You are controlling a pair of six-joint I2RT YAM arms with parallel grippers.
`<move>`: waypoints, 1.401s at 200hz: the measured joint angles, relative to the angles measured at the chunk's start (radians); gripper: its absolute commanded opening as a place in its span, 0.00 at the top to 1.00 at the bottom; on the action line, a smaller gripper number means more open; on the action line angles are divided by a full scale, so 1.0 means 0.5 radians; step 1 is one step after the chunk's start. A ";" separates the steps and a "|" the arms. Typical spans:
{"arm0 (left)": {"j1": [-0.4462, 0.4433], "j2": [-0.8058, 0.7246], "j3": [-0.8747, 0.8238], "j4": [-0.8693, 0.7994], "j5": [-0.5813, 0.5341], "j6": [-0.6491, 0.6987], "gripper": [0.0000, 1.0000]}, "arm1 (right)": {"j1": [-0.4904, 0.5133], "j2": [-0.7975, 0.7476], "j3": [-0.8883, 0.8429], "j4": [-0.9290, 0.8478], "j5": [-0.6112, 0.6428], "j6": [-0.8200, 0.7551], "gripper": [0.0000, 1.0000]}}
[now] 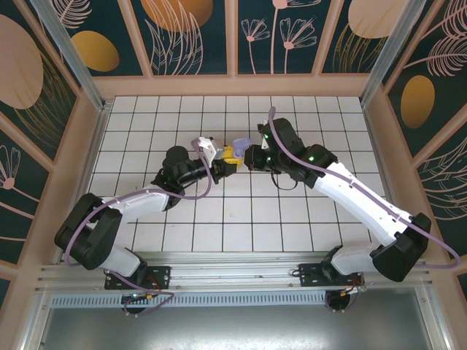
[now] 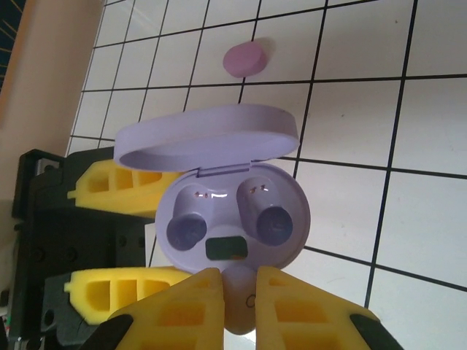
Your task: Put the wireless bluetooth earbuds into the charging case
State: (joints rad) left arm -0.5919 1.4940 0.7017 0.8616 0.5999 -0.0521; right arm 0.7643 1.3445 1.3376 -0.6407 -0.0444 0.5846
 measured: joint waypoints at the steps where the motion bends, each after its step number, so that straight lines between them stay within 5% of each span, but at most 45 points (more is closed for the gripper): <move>1: 0.000 0.000 0.000 0.000 -0.001 0.001 1.00 | 0.000 0.003 0.005 -0.002 0.001 0.000 0.88; 280: -0.010 0.001 -0.018 -0.117 -0.066 0.052 1.00 | 0.013 0.254 0.202 -0.043 0.056 -0.063 0.88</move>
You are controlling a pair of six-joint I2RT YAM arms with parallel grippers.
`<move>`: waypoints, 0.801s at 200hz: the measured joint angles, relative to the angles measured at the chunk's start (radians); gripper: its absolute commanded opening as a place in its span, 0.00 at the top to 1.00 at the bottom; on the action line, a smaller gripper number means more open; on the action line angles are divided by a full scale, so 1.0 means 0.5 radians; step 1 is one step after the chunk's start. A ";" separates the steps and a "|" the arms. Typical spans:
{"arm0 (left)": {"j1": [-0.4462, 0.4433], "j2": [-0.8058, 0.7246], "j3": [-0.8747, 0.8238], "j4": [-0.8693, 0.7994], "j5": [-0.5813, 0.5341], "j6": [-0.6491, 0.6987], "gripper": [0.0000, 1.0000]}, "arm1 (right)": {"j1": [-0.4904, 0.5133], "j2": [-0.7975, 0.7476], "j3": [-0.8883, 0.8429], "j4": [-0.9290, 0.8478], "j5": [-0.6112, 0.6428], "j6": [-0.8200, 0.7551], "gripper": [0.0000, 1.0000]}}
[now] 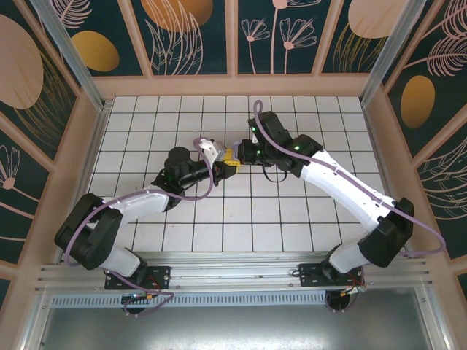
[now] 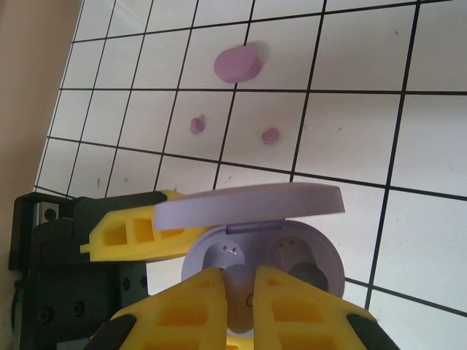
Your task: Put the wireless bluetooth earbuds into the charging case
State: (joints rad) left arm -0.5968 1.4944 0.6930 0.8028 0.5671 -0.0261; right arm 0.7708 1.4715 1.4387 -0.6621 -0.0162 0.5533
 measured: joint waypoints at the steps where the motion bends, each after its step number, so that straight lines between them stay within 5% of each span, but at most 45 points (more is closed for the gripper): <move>1: 0.000 0.000 0.000 0.000 0.001 0.000 1.00 | 0.000 0.003 0.001 0.000 0.000 -0.003 0.88; 160: 0.000 0.017 -0.002 -0.010 0.007 0.000 1.00 | 0.004 0.073 0.042 -0.040 -0.021 -0.072 0.64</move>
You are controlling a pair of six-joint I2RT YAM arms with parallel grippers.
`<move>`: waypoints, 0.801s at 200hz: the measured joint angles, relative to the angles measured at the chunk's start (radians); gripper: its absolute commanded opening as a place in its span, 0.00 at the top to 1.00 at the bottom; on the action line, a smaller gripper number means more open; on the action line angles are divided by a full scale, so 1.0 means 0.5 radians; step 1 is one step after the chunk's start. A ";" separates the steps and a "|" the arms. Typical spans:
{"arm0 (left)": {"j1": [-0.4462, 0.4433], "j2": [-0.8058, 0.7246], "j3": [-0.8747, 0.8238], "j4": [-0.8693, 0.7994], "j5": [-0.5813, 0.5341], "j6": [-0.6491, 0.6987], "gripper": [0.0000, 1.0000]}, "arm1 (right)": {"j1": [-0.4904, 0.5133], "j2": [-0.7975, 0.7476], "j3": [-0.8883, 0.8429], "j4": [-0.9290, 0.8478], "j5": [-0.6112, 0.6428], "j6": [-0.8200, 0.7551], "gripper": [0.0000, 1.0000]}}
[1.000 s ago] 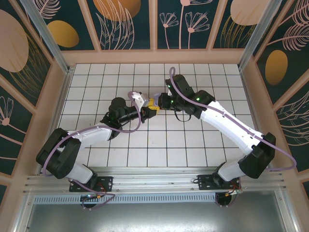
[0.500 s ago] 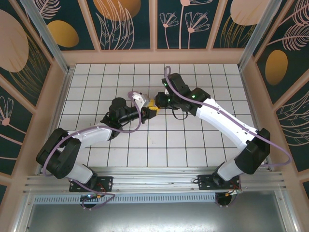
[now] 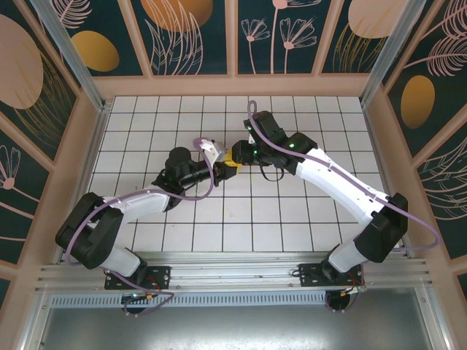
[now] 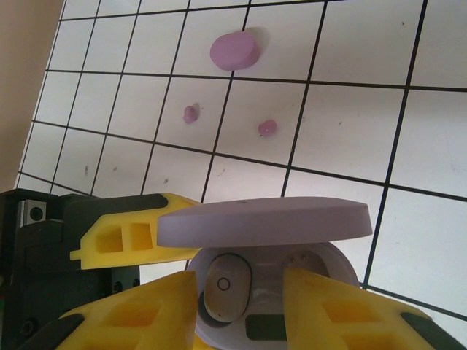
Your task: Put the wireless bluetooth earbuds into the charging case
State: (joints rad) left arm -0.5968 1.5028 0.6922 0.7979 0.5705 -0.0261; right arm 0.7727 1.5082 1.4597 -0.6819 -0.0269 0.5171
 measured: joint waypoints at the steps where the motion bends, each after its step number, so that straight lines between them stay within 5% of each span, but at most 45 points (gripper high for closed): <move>1: 0.000 0.000 0.000 0.000 0.000 0.000 1.00 | -0.001 0.000 0.000 0.001 0.000 0.000 0.64; 100: 0.000 0.002 -0.043 0.070 -0.010 -0.076 1.00 | -0.059 -0.216 -0.027 0.089 -0.105 0.026 0.63; 160: 0.000 0.056 -0.111 0.101 -0.011 -0.199 1.00 | -0.354 -0.427 -0.208 0.144 -0.173 0.047 0.64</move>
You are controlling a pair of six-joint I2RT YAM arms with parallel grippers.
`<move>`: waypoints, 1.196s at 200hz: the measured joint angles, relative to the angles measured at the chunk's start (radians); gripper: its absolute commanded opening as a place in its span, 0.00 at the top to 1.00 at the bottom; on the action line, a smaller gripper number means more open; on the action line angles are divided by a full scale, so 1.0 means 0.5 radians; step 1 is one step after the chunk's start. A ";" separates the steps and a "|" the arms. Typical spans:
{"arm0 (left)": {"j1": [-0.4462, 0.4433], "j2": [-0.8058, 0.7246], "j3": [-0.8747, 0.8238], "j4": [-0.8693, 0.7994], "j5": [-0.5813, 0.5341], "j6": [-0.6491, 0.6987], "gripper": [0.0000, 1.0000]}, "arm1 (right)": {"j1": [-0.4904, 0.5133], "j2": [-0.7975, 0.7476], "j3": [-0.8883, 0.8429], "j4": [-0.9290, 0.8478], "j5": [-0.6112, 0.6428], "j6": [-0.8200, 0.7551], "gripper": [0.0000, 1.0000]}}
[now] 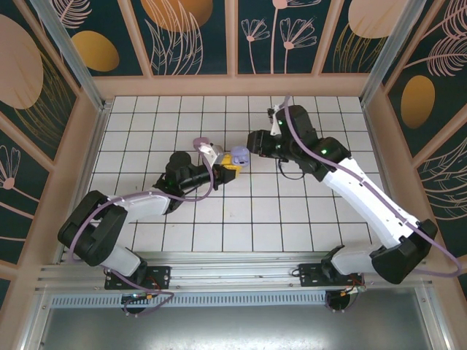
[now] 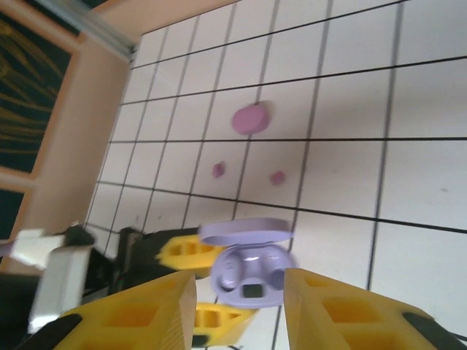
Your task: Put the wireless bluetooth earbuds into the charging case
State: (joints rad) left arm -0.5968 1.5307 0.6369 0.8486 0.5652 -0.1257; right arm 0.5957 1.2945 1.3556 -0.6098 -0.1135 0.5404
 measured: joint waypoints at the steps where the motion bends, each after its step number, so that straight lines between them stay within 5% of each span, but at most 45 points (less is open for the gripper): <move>1: 0.000 0.000 -0.001 0.000 0.001 0.000 1.00 | -0.005 0.000 -0.003 0.000 0.000 0.001 0.64; 61: 0.000 -0.040 -0.093 -0.066 -0.049 -0.004 1.00 | -0.441 0.099 -0.309 -0.014 -0.066 -0.009 0.67; 118: 0.000 -0.147 -0.110 -0.188 -0.088 0.082 1.00 | -0.650 0.629 -0.331 0.113 -0.089 -0.098 0.73; 166: 0.000 -0.159 -0.124 -0.241 -0.108 0.124 1.00 | -0.735 1.060 -0.299 0.182 -0.053 -0.178 0.88; 239: 0.000 -0.159 -0.124 -0.300 -0.117 0.177 1.00 | -0.748 1.328 -0.146 0.266 0.038 -0.246 0.93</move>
State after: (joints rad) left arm -0.5968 1.4509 0.5747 0.6987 0.5064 -0.0372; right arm 0.2214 1.9583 1.2827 -0.4770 -0.0944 0.4171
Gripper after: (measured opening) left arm 0.299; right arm 0.076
